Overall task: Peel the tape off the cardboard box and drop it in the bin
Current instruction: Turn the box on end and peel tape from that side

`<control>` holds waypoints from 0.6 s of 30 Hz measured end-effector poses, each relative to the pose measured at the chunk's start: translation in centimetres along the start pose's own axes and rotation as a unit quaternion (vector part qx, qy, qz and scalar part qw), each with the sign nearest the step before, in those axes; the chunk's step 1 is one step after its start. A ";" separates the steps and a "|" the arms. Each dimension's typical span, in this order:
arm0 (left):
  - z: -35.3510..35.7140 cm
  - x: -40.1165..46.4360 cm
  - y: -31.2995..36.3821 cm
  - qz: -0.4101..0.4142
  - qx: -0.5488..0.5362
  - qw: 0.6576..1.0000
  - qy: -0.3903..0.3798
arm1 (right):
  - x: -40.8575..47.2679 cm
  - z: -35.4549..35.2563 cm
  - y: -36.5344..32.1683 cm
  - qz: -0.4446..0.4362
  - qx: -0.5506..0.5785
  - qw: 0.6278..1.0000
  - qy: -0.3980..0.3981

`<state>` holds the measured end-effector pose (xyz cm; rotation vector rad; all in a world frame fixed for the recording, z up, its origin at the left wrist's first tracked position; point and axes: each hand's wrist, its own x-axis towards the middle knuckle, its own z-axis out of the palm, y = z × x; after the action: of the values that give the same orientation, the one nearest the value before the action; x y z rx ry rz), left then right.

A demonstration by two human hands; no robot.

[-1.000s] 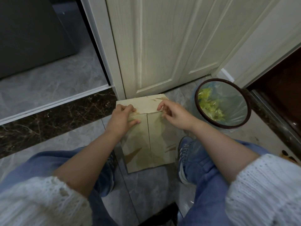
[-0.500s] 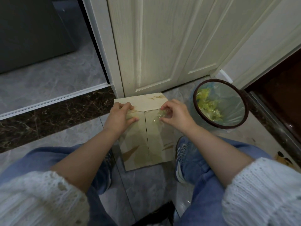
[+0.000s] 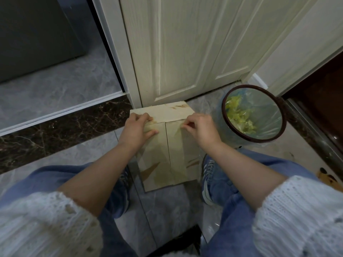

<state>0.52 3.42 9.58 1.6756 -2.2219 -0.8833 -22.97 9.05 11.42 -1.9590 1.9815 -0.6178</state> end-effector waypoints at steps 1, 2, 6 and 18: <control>0.0 0.0 0.0 0.001 0.001 1.000 -0.001 | -0.1 -0.1 -0.1 0.039 0.040 0.998 -0.005; 0.0 0.0 -0.1 0.003 0.001 1.000 -0.001 | -0.1 -0.3 -0.3 0.081 0.082 0.993 -0.011; 0.0 0.0 -0.2 0.004 0.004 1.000 0.000 | 0.2 -0.5 -0.1 0.206 0.237 0.948 -0.060; 0.1 -0.3 -0.3 0.008 -0.002 1.000 0.001 | -0.1 -0.3 0.0 0.124 0.130 0.983 -0.026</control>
<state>0.77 3.65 9.40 1.6548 -2.2270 -0.8817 -23.15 9.22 11.64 -1.5324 1.9600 -0.7107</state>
